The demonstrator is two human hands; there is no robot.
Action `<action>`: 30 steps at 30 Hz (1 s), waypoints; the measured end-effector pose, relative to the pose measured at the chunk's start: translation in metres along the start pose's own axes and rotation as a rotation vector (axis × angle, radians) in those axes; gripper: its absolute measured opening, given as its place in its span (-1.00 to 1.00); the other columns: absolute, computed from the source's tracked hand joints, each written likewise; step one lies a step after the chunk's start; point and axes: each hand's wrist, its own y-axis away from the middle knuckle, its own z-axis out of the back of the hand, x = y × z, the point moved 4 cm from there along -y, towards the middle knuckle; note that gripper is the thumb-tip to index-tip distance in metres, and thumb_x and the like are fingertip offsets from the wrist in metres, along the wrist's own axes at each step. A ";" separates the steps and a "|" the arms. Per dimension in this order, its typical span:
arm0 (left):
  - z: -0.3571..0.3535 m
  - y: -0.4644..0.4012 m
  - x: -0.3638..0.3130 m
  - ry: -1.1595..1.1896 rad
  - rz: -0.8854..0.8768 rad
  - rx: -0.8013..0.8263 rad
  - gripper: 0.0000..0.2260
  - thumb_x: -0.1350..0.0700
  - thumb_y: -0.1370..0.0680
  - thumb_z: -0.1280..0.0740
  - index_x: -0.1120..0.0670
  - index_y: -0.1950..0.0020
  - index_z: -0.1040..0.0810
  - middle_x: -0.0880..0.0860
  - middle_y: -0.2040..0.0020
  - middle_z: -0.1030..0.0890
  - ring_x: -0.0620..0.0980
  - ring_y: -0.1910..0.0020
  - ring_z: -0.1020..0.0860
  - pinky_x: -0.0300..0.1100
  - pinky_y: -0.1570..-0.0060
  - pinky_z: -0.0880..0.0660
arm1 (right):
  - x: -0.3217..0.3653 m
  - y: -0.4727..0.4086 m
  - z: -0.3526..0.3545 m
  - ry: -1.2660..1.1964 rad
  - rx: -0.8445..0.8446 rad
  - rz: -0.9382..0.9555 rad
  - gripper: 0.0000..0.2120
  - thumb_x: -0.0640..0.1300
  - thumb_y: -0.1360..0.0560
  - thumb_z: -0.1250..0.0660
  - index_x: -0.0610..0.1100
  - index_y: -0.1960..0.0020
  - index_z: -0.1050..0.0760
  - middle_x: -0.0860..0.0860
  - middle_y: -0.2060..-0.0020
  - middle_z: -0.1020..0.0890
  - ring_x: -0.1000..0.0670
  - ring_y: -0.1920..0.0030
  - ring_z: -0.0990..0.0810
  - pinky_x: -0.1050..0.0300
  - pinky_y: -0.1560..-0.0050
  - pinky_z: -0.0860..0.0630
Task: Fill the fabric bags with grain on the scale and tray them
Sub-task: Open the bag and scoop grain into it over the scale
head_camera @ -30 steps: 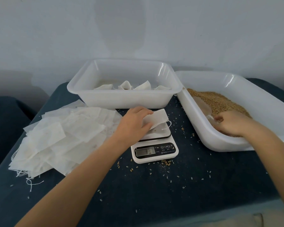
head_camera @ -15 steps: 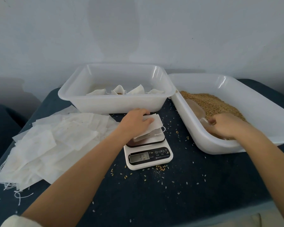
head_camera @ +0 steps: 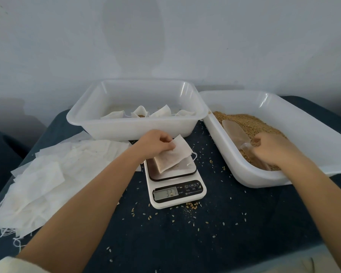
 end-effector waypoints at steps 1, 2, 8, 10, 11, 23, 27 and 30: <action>0.000 0.003 0.000 0.038 -0.012 -0.013 -0.87 0.09 -0.48 -0.40 -0.02 0.28 -0.56 -0.15 0.36 -0.51 -0.25 0.36 -0.42 -0.47 0.35 -0.32 | 0.001 0.001 0.002 -0.043 -0.013 0.002 -0.52 0.15 -0.53 -0.27 -0.07 -0.36 -0.41 -0.03 -0.16 -0.59 -0.04 0.02 -0.50 0.07 0.08 -0.40; 0.000 0.005 0.000 0.077 -0.024 -0.017 -0.87 0.09 -0.50 -0.38 0.00 0.26 -0.55 -0.12 0.33 -0.51 -0.22 0.34 -0.43 -0.44 0.31 -0.34 | 0.001 0.003 0.003 -0.088 -0.029 0.010 -0.51 0.12 -0.52 -0.31 -0.06 -0.37 -0.40 -0.03 -0.16 -0.58 -0.03 0.02 -0.48 0.06 0.05 -0.40; 0.007 0.021 -0.005 0.341 -0.077 -0.068 -0.89 0.07 -0.60 -0.22 -0.04 0.13 -0.45 0.00 0.31 -0.53 -0.07 0.32 -0.44 -0.22 0.25 -0.40 | 0.021 0.018 0.022 -0.375 -0.205 0.191 -0.61 -0.08 -0.55 -0.31 -0.04 -0.37 -0.42 0.09 -0.03 -0.57 0.08 0.00 -0.48 0.13 -0.07 -0.36; 0.008 0.025 -0.012 0.462 -0.067 -0.039 -0.90 0.06 -0.62 -0.16 -0.03 0.08 -0.42 0.01 0.29 -0.53 -0.07 0.30 -0.51 -0.17 0.27 -0.52 | 0.031 0.026 0.025 -0.481 -0.200 0.231 -0.64 -0.08 -0.55 -0.31 -0.02 -0.35 -0.44 0.11 -0.02 -0.58 0.11 0.02 -0.50 0.17 -0.04 -0.36; 0.007 0.026 -0.016 0.539 -0.050 -0.022 -0.91 0.05 -0.63 -0.14 0.00 0.03 -0.41 0.01 0.23 -0.55 -0.04 0.25 -0.57 -0.08 0.26 -0.58 | 0.036 0.029 0.026 -0.543 -0.184 0.253 -0.65 -0.06 -0.55 -0.31 0.02 -0.33 -0.45 0.15 0.00 -0.58 0.15 0.04 -0.51 0.21 0.01 -0.37; 0.004 0.021 -0.065 0.736 -0.111 0.082 -0.63 0.20 -0.45 -0.43 -0.01 -0.18 -0.39 0.06 -0.07 -0.61 -0.01 -0.01 -0.63 -0.13 0.18 -0.58 | 0.134 0.012 0.049 -0.972 0.179 0.449 -0.82 -0.10 -0.51 -0.39 0.03 -0.11 -0.58 0.08 0.20 -0.65 0.21 0.29 -0.63 0.34 0.29 -0.51; 0.011 0.012 -0.079 0.629 -0.108 0.042 -0.64 0.25 -0.39 -0.48 0.07 -0.13 -0.49 0.08 -0.01 -0.62 -0.05 0.08 -0.64 -0.19 0.19 -0.58 | 0.120 -0.002 0.066 -0.877 0.125 0.450 -0.91 -0.15 -0.51 -0.39 -0.01 0.16 -0.59 0.12 0.37 -0.66 0.23 0.32 -0.61 0.37 0.34 -0.49; 0.011 0.001 -0.096 0.493 -0.123 0.000 -0.70 0.23 -0.39 -0.48 0.16 -0.08 -0.52 0.04 0.16 -0.61 -0.11 0.23 -0.60 -0.24 0.24 -0.56 | 0.096 -0.007 0.076 -0.826 0.137 0.407 -0.92 -0.13 -0.48 -0.41 0.01 0.17 -0.62 0.12 0.25 -0.70 0.19 0.20 -0.65 0.34 0.25 -0.53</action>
